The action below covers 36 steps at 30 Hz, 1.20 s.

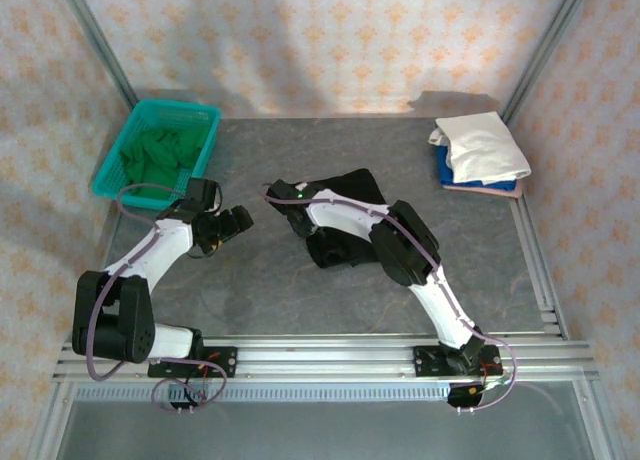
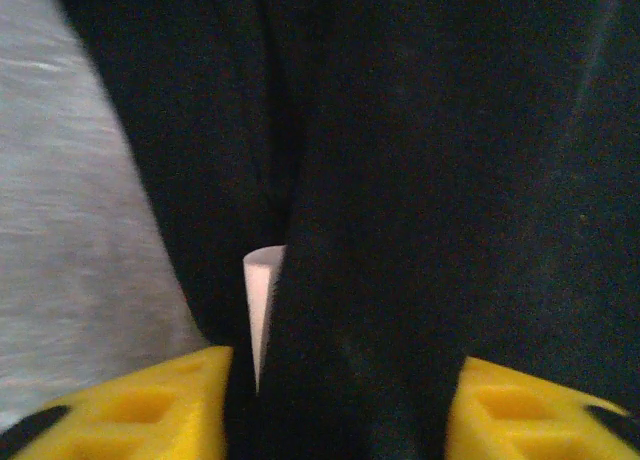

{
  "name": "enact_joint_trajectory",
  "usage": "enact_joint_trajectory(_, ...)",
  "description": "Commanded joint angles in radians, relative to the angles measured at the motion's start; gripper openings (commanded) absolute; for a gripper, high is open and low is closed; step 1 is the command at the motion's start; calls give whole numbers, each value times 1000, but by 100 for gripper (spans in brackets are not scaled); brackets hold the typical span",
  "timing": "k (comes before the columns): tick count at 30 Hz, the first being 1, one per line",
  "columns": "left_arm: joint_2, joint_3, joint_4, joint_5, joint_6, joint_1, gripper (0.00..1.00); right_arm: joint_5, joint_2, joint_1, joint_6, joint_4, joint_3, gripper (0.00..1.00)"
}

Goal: Fold and stack the t-shirts

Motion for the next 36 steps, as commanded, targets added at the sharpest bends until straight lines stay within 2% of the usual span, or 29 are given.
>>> enact_joint_trajectory(1,8,21,-20,-26,26,13,90,141,54,-14,12,-129,-10,34)
enact_joint_trajectory(5,10,27,-24,-25,29,14,90,170,36,-22,35,-139,-35,4)
enact_joint_trajectory(6,10,30,-25,-24,30,13,90,162,20,-27,39,-136,-43,0)
enact_joint_trajectory(13,4,42,-40,-28,33,16,90,81,-246,-96,35,-35,-83,0)
enact_joint_trajectory(19,8,56,-40,-23,33,17,90,-77,-394,-310,56,-31,11,0)
enact_joint_trajectory(23,15,70,-43,-21,33,16,90,-116,-430,-447,8,-34,96,0)
enact_joint_trajectory(27,26,79,-40,-18,57,17,90,-226,-433,-583,-18,-29,180,0)
enact_joint_trajectory(31,49,90,-28,-2,65,17,90,-127,-416,-609,-177,58,213,0)
enact_joint_trajectory(36,86,107,-15,31,65,17,90,-25,-423,-612,-369,381,59,0)
